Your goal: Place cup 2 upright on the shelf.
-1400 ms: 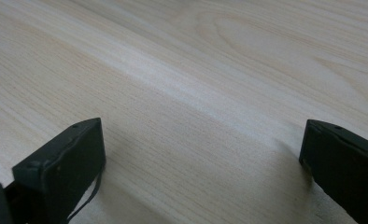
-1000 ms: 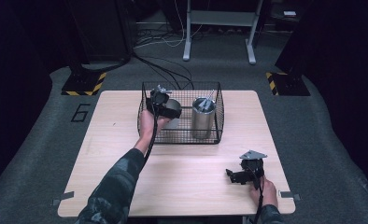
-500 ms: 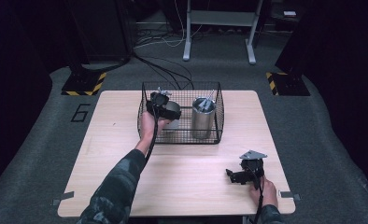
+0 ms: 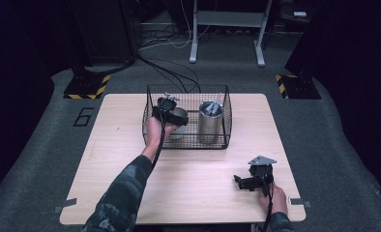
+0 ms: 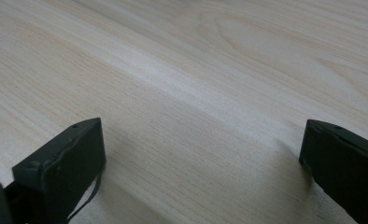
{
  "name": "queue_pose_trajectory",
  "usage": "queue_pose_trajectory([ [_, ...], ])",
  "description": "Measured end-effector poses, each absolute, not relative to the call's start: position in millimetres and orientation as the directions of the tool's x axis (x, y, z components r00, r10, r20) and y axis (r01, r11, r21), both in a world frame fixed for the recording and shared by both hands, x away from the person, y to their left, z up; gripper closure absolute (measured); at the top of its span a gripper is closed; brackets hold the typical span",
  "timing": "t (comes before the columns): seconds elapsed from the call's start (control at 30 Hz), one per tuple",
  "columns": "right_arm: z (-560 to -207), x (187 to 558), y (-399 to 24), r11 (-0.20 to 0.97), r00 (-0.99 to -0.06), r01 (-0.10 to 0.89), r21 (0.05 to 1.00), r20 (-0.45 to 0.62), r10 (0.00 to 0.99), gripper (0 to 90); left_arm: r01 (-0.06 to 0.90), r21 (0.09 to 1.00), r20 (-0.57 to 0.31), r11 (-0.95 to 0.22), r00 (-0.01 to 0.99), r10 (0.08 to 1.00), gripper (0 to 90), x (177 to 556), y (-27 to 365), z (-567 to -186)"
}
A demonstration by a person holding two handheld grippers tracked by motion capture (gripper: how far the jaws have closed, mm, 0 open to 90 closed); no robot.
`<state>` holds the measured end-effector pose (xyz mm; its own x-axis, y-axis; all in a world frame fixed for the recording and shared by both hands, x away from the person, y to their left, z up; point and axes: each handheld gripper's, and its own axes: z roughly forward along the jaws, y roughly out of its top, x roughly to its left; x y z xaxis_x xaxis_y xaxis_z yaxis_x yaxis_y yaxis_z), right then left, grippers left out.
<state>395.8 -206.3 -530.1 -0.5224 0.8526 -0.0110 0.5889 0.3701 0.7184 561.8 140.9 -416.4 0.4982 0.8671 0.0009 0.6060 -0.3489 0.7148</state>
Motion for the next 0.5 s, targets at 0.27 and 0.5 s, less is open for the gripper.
queue_pose_trajectory([
  [0.27,-530.2,395.8,-206.2,0.376,-0.526,0.588,0.716,-0.014,0.850,0.0,0.628,0.700,-0.018,-0.340,0.491,0.871,6.0,563.5,141.7,-422.4],
  [0.5,-530.2,395.5,-205.6,0.371,-0.525,0.590,0.717,-0.009,0.851,0.0,0.637,0.693,-0.025,-0.337,0.489,0.872,6.0,564.5,141.9,-424.7],
])
